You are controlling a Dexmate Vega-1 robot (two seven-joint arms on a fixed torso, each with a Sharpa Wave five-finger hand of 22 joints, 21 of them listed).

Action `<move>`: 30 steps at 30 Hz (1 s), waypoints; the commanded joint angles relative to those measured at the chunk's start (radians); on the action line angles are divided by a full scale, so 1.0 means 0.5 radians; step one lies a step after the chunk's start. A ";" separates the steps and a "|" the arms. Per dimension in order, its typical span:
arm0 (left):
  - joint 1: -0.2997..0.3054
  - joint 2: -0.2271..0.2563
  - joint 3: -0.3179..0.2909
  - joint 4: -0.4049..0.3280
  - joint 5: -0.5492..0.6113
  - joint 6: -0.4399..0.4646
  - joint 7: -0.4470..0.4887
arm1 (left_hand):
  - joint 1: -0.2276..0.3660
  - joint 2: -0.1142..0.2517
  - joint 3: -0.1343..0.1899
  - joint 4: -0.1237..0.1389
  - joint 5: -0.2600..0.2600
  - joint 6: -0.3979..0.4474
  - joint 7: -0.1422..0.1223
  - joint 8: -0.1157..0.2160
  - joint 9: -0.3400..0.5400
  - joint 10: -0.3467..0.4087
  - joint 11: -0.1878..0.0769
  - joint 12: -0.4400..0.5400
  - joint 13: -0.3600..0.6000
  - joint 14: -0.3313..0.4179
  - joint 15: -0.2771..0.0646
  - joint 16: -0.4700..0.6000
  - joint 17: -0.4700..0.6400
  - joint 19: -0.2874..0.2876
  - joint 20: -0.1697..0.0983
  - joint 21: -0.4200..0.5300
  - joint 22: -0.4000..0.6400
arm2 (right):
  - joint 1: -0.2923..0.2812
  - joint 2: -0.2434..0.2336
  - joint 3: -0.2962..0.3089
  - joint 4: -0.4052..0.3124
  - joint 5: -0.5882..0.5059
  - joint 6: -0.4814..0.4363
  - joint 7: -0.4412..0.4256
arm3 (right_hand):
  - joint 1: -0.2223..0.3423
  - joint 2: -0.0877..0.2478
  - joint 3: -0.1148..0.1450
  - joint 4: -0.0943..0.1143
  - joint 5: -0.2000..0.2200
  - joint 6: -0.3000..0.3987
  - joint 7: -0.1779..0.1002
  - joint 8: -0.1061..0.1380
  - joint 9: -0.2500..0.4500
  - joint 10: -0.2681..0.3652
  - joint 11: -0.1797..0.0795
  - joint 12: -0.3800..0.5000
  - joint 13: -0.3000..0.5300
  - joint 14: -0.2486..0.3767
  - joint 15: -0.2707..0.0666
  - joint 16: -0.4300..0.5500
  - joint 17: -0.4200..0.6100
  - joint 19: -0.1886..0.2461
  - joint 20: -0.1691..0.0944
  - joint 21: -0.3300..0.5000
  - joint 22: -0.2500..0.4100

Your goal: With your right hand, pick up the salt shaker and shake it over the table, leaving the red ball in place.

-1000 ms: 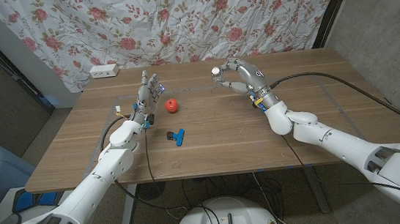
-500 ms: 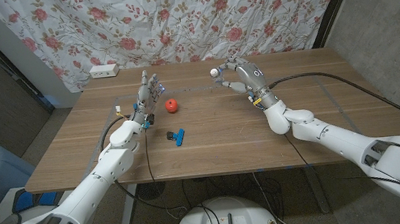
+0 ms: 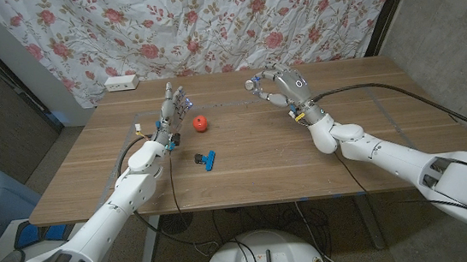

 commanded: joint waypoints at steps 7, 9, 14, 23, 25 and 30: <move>0.000 0.000 0.000 0.001 0.000 0.000 0.000 | -0.001 0.203 -0.002 0.010 0.014 0.002 -0.015 0.008 0.012 0.005 -0.006 0.008 0.007 0.003 -0.210 0.010 0.012 0.017 -0.048 0.009 0.010 | -0.073 -0.011 0.163 -0.128 -0.445 -0.254 -0.042 | 0.069 0.041 0.006 0.001 0.019 0.116 -0.118 0.022 0.057 0.034 -0.005 0.009 0.015 0.025 -0.278 0.016 0.003 0.023 -0.041 0.016 0.005; 0.000 0.000 0.000 0.001 0.000 0.000 0.000 | -0.001 0.203 -0.002 0.010 0.014 0.002 -0.015 0.009 0.012 0.005 -0.009 0.008 0.007 0.003 -0.209 0.010 0.012 0.017 -0.048 0.009 0.010 | -0.084 0.003 0.211 -0.122 -0.513 -0.238 -0.042 | 0.066 0.041 0.006 0.004 0.019 0.116 -0.118 0.023 0.058 0.034 -0.005 0.008 0.017 0.029 -0.276 0.015 0.001 0.027 -0.041 0.016 0.005; 0.000 0.000 0.000 0.000 0.000 0.000 0.001 | -0.001 0.203 -0.002 0.010 0.014 0.001 -0.013 0.008 0.012 0.003 -0.009 0.007 0.007 0.004 -0.210 0.010 0.012 0.016 -0.048 0.009 0.010 | -0.118 0.054 0.350 -0.115 -0.732 -0.242 -0.042 | 0.064 0.041 0.007 0.008 0.018 0.111 -0.118 0.024 0.059 0.031 -0.004 0.007 0.020 0.034 -0.276 0.010 -0.002 0.029 -0.041 0.015 0.005; -0.001 -0.001 0.001 0.002 0.001 0.000 0.001 | -0.001 0.203 -0.002 0.010 0.013 0.002 -0.011 0.009 0.012 0.004 -0.012 0.007 0.007 0.004 -0.210 0.010 0.012 0.017 -0.047 0.009 0.010 | -0.121 0.067 0.462 -0.142 -1.014 -0.258 -0.042 | 0.065 0.046 0.010 0.011 0.020 0.105 -0.118 0.026 0.060 0.028 -0.004 0.004 0.025 0.043 -0.281 0.005 -0.006 0.038 -0.041 0.016 0.006; -0.001 -0.001 0.001 0.002 0.001 0.000 0.001 | -0.001 0.203 -0.002 0.010 0.013 0.002 -0.014 0.009 0.012 0.004 -0.012 0.008 0.007 0.004 -0.211 0.010 0.012 0.017 -0.048 0.009 0.010 | -0.116 0.059 0.462 -0.149 -1.047 -0.270 -0.042 | 0.066 0.047 0.011 0.011 0.020 0.105 -0.118 0.027 0.061 0.027 -0.004 0.004 0.027 0.045 -0.283 0.004 -0.007 0.040 -0.042 0.016 0.006; -0.001 -0.001 0.000 0.001 0.001 0.000 0.001 | -0.001 0.203 -0.002 0.010 0.013 0.003 -0.014 0.009 0.012 0.003 -0.015 0.007 0.007 0.005 -0.215 0.011 0.012 0.017 -0.048 0.009 0.010 | -0.109 0.055 0.479 -0.142 -1.112 -0.305 -0.042 | 0.062 0.052 0.012 0.016 0.020 0.105 -0.118 0.030 0.062 0.027 -0.005 0.003 0.030 0.052 -0.280 0.002 -0.009 0.043 -0.042 0.015 0.006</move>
